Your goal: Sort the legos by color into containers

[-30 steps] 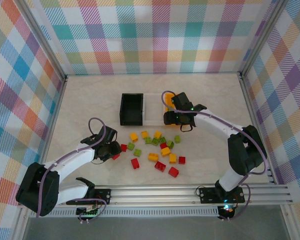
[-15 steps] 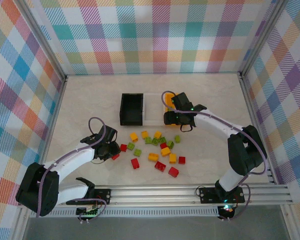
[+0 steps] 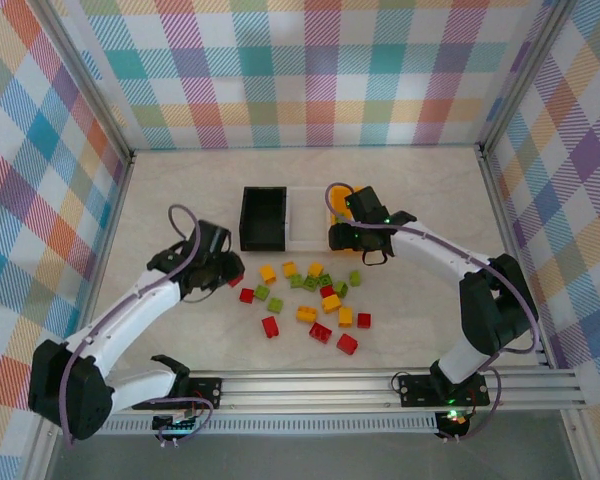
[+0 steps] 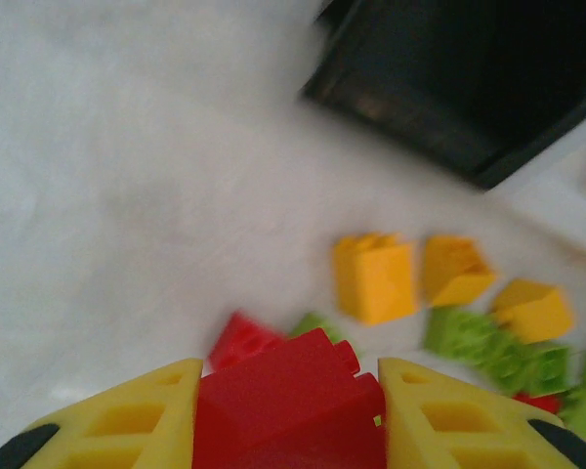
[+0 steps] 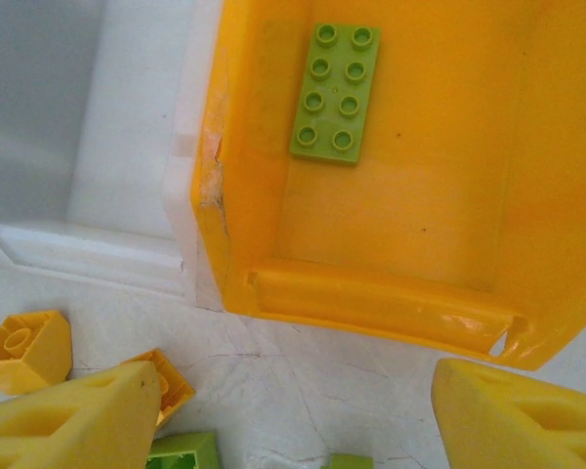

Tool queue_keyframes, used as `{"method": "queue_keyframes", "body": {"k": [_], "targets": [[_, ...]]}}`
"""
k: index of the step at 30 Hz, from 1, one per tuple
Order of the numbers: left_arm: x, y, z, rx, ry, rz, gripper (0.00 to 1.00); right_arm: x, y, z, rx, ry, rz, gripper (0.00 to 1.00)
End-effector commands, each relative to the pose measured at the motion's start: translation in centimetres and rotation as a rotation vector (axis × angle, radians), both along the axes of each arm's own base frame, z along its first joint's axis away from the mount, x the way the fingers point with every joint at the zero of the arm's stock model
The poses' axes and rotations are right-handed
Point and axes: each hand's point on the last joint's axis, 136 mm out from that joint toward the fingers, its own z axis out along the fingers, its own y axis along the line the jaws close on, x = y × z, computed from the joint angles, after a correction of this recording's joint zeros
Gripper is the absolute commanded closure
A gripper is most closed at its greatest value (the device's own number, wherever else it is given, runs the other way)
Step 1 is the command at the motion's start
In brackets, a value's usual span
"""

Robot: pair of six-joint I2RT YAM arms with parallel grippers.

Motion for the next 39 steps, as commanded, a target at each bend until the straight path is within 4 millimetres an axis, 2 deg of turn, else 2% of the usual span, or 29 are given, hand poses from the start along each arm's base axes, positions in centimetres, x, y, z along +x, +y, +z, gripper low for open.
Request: {"method": "queue_keyframes", "body": {"k": [1, 5, 8, 11, 15, 20, 24, 27, 33, 36, 39], "targets": [[4.6, -1.1, 3.2, 0.029, -0.096, -0.006, 0.72, 0.3, -0.2, 0.9, 0.031, -0.027, -0.024, 0.26], [10.3, -1.7, 4.5, 0.123, -0.161, 0.016, 0.72, 0.1, -0.4, 0.4, 0.021, -0.015, -0.028, 0.26], [13.6, -1.9, 4.3, 0.187, -0.178, 0.033, 0.72, 0.0, -0.5, 0.1, 0.021, -0.007, -0.028, 0.26], [16.1, -2.0, 3.4, 0.235, -0.166, 0.047, 0.72, -0.1, -0.5, 0.2, 0.025, -0.008, -0.029, 0.26], [18.0, -2.1, 1.3, 0.272, -0.119, 0.062, 0.73, -0.2, -0.5, 0.4, 0.030, -0.012, -0.029, 0.26], [19.1, -2.8, -1.2, 0.271, -0.066, 0.060, 0.68, -0.4, -0.8, 0.6, 0.032, -0.019, -0.031, 0.25], [19.2, -3.3, -1.8, 0.250, -0.056, 0.059, 0.57, -0.6, -0.9, 1.1, 0.052, -0.033, -0.034, 0.24], [19.2, -3.7, -1.1, 0.236, -0.070, 0.052, 0.49, -0.8, -1.0, 1.7, 0.064, -0.047, -0.034, 0.22], [18.6, -4.6, 1.4, 0.204, -0.120, 0.034, 0.35, -1.4, -0.9, 2.5, 0.090, -0.055, -0.021, 0.21], [17.8, -5.0, 3.1, 0.161, -0.158, 0.028, 0.30, -2.0, -0.8, 2.6, 0.104, -0.045, -0.004, 0.21], [16.3, -5.7, 5.3, 0.092, -0.205, 0.003, 0.26, -3.6, 0.5, 2.4, 0.111, -0.023, 0.076, 0.26]]}}
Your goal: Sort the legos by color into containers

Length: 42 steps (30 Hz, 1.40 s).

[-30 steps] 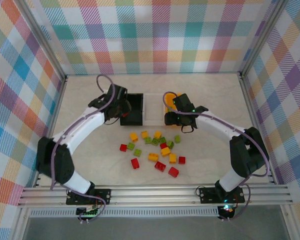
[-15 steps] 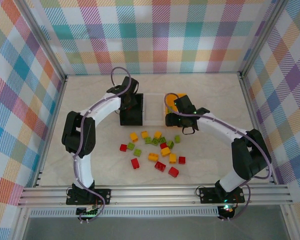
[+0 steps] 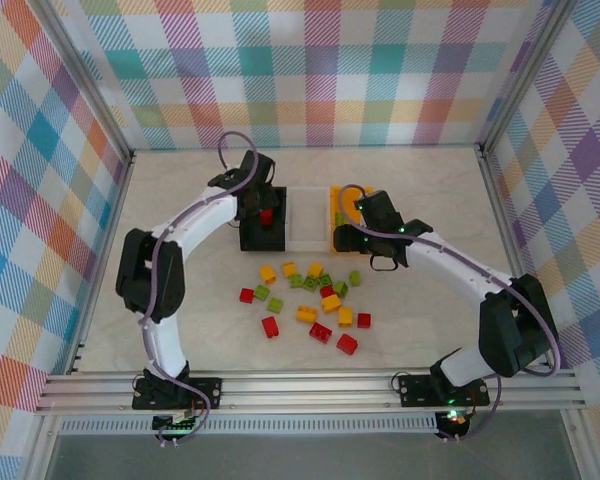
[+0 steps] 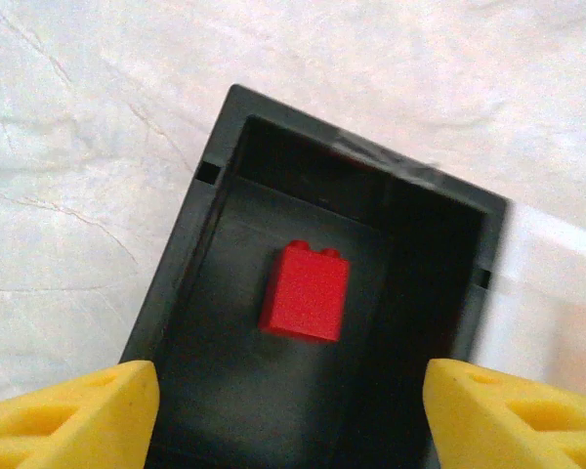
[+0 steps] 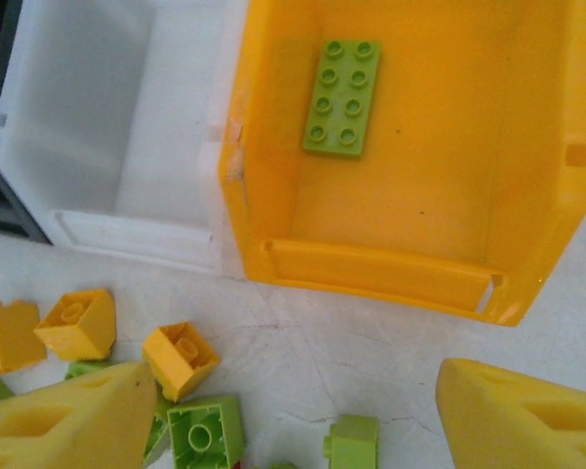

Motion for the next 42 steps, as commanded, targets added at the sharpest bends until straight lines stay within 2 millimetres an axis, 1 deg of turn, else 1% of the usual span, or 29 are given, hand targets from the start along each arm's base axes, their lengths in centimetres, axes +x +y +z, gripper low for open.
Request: {"method": "queue_keyframes", "body": {"k": [1, 3, 5, 8, 11, 14, 16, 19, 24, 27, 32, 35, 38, 42], "targets": [[-2.0, -1.3, 5.0, -0.109, -0.105, -0.047, 0.24, -2.4, 1.6, -0.1, 0.007, 0.020, 0.106, 0.26], [-3.7, -1.5, 5.8, -0.142, -0.123, -0.070, 0.13, -4.4, 3.1, -0.7, -0.023, 0.036, 0.188, 0.27], [-5.8, -1.6, 5.8, -0.181, -0.123, -0.095, 0.00, -6.8, 4.7, -1.8, -0.053, 0.070, 0.284, 0.28], [-9.0, -0.9, 5.0, -0.227, -0.109, -0.110, 0.00, -10.1, 7.0, -3.4, -0.091, 0.112, 0.420, 0.28], [-12.0, 0.2, 4.0, -0.252, -0.098, -0.112, 0.00, -12.8, 8.7, -4.9, -0.134, 0.143, 0.536, 0.28], [-14.5, 1.5, 3.3, -0.253, -0.089, -0.107, 0.00, -14.4, 9.7, -6.4, -0.203, 0.159, 0.617, 0.27], [-15.9, 2.5, 2.9, -0.243, -0.084, -0.098, 0.00, -14.9, 10.1, -7.4, -0.261, 0.161, 0.646, 0.26], [-17.5, 3.5, 2.3, -0.238, -0.083, -0.087, 0.00, -14.7, 10.5, -8.5, -0.333, 0.151, 0.656, 0.27], [-19.2, 4.6, 0.7, -0.243, -0.045, -0.069, 0.00, -14.5, 11.5, -9.7, -0.390, 0.140, 0.682, 0.28], [-19.5, 4.9, 0.3, -0.255, -0.036, -0.056, 0.00, -14.6, 11.6, -10.4, -0.420, 0.158, 0.695, 0.31], [-19.4, 5.1, 0.3, -0.266, -0.040, -0.050, 0.00, -15.0, 11.2, -11.3, -0.443, 0.193, 0.696, 0.37], [-19.3, 5.1, 0.3, -0.267, -0.039, -0.049, 0.00, -15.0, 11.1, -11.8, -0.446, 0.199, 0.694, 0.45], [-19.2, 5.2, 0.3, -0.262, -0.041, -0.045, 0.00, -14.9, 11.6, -11.5, -0.415, 0.174, 0.693, 0.53], [-19.3, 5.1, 0.5, -0.276, -0.043, -0.049, 0.00, -14.5, 12.2, -10.2, -0.366, 0.124, 0.685, 0.62]]}}
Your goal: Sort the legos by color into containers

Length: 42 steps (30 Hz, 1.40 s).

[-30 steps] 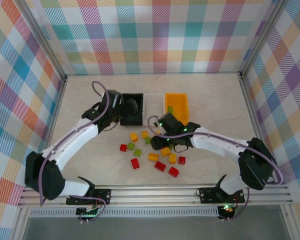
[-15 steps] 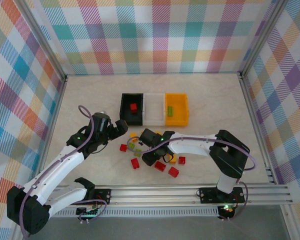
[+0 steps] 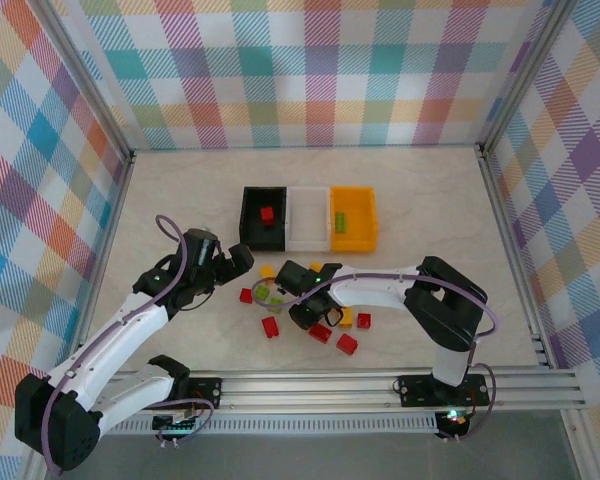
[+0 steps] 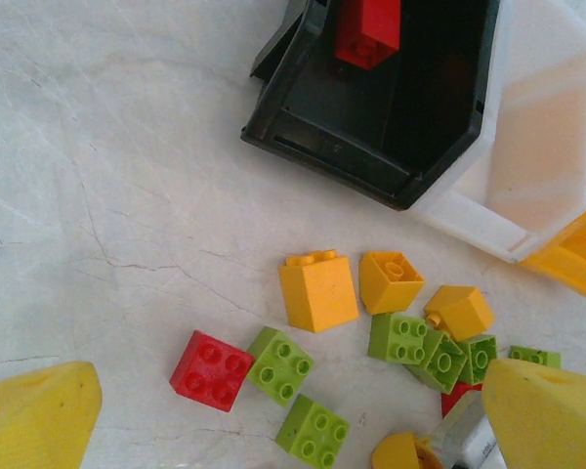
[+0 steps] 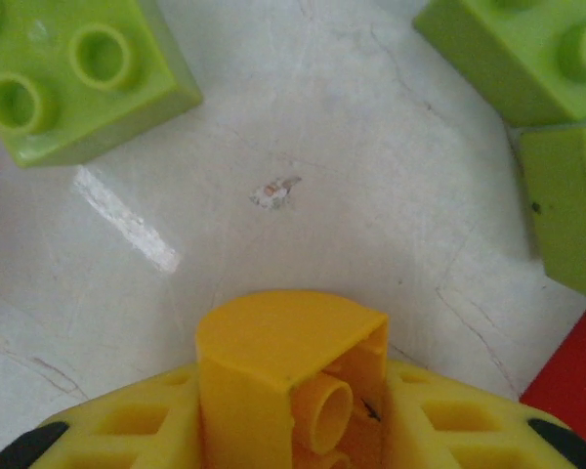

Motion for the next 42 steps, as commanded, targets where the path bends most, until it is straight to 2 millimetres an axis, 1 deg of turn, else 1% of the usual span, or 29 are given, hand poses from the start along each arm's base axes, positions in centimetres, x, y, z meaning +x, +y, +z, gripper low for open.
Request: {"method": "queue_keyframes", "body": {"k": [1, 4, 7, 10, 11, 14, 15, 17, 18, 21, 24, 26, 29, 31, 33, 35, 39, 42], "targets": [[-0.2, 0.1, 0.3, -0.031, -0.002, 0.006, 0.00, 0.2, 0.7, 1.7, 0.068, -0.036, 0.005, 0.64], [-0.1, 0.2, 0.5, -0.036, -0.012, 0.009, 0.00, 0.7, 1.0, 3.6, 0.123, -0.055, -0.009, 0.65], [-0.3, 0.2, 0.6, -0.039, -0.022, 0.004, 0.00, 2.2, 1.2, 6.7, 0.203, -0.089, -0.037, 0.65], [-0.4, 0.1, 0.4, -0.045, -0.018, -0.003, 0.00, 5.6, 1.2, 10.0, 0.273, -0.141, -0.106, 0.65], [-0.5, 0.1, 0.3, -0.048, -0.018, -0.004, 0.00, 7.0, 1.3, 11.1, 0.292, -0.161, -0.139, 0.64], [-0.7, 0.0, 0.0, -0.055, -0.013, -0.007, 0.00, 11.5, 1.1, 12.9, 0.320, -0.201, -0.246, 0.63], [-0.8, 0.0, -0.1, -0.056, -0.010, -0.008, 0.00, 12.9, 1.0, 13.1, 0.324, -0.210, -0.283, 0.63], [-1.0, 0.0, -0.5, -0.059, -0.002, -0.008, 0.00, 15.4, 0.8, 13.3, 0.320, -0.225, -0.339, 0.63], [-1.1, 0.0, -0.7, -0.064, 0.002, -0.008, 0.00, 16.8, 0.6, 13.0, 0.312, -0.224, -0.373, 0.63], [-1.4, 0.0, -1.3, -0.069, 0.020, -0.010, 0.00, 20.0, 0.2, 12.4, 0.307, -0.220, -0.448, 0.62], [-1.6, -0.1, -1.6, -0.075, 0.029, -0.011, 0.00, 22.3, 0.3, 11.5, 0.286, -0.225, -0.488, 0.62], [-1.7, -0.1, -1.8, -0.076, 0.034, -0.012, 0.00, 23.5, 0.1, 10.4, 0.242, -0.223, -0.516, 0.62], [-1.7, -0.2, -2.2, -0.077, 0.039, -0.013, 0.00, 24.7, -0.1, 8.9, 0.212, -0.213, -0.548, 0.59], [-1.8, -0.2, -2.4, -0.080, 0.044, -0.016, 0.00, 25.1, -0.1, 8.1, 0.199, -0.208, -0.554, 0.56], [-1.8, -0.3, -2.5, -0.082, 0.048, -0.020, 0.00, 25.4, -0.1, 7.6, 0.190, -0.204, -0.561, 0.54], [-1.8, -0.4, -2.6, -0.080, 0.052, -0.022, 0.00, 25.4, 0.1, 7.5, 0.199, -0.202, -0.562, 0.48], [-1.6, -0.5, -2.4, -0.075, 0.050, -0.029, 0.00, 25.5, 0.5, 8.6, 0.240, -0.220, -0.549, 0.34], [-1.4, -0.5, -2.2, -0.069, 0.044, -0.035, 0.00, 25.4, 0.4, 10.5, 0.274, -0.247, -0.542, 0.29]]}}
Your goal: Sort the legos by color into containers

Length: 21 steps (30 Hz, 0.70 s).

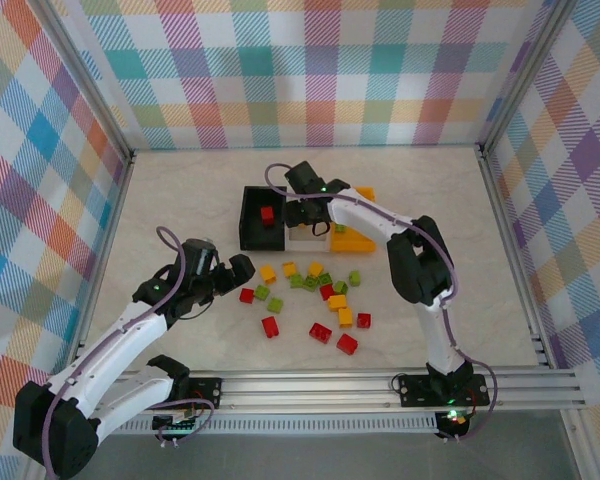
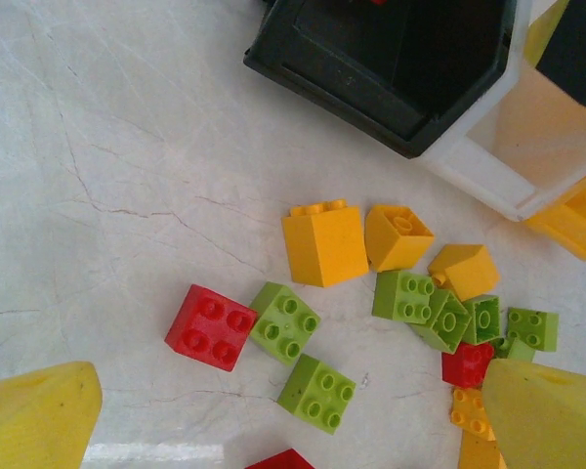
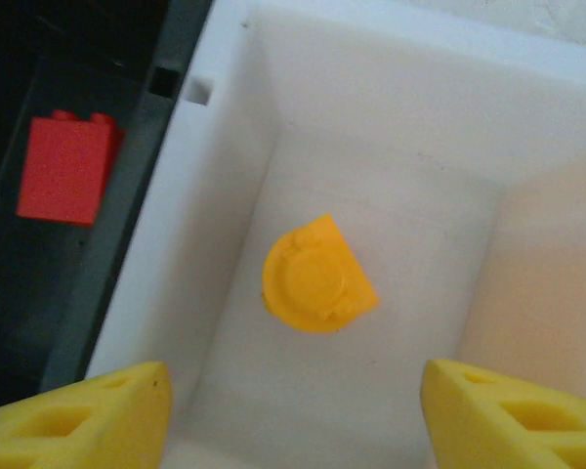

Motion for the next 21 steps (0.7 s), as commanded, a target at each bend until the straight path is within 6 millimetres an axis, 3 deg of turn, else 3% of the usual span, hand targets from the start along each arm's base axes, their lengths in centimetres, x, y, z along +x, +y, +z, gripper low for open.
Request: {"method": "queue_keyframes", "body": {"k": [1, 5, 9, 15, 18, 21], "targets": [[0.4, 0.0, 0.2, 0.000, -0.009, -0.008, 0.00, -0.1, -0.2, 3.2, 0.050, -0.048, -0.003, 0.28], [0.6, -0.7, 0.4, 0.007, -0.007, -0.053, 0.02, -1.8, -0.6, 5.8, 0.105, -0.082, 0.011, 0.25], [0.3, -2.1, -0.2, 0.040, 0.029, -0.131, 0.10, -4.8, -1.1, 6.8, 0.136, -0.099, 0.043, 0.24], [-1.1, -3.5, -2.9, 0.199, 0.102, -0.231, 0.13, -8.9, -3.2, 5.3, 0.168, -0.066, 0.030, 0.24], [-1.5, -2.6, -4.7, 0.277, 0.147, -0.222, 0.23, -10.1, -4.3, 4.6, 0.171, -0.058, 0.011, 0.23], [-1.9, -1.7, -6.4, 0.328, 0.191, -0.210, 0.25, -10.6, -5.0, 4.1, 0.160, -0.055, 0.000, 0.23]]}}
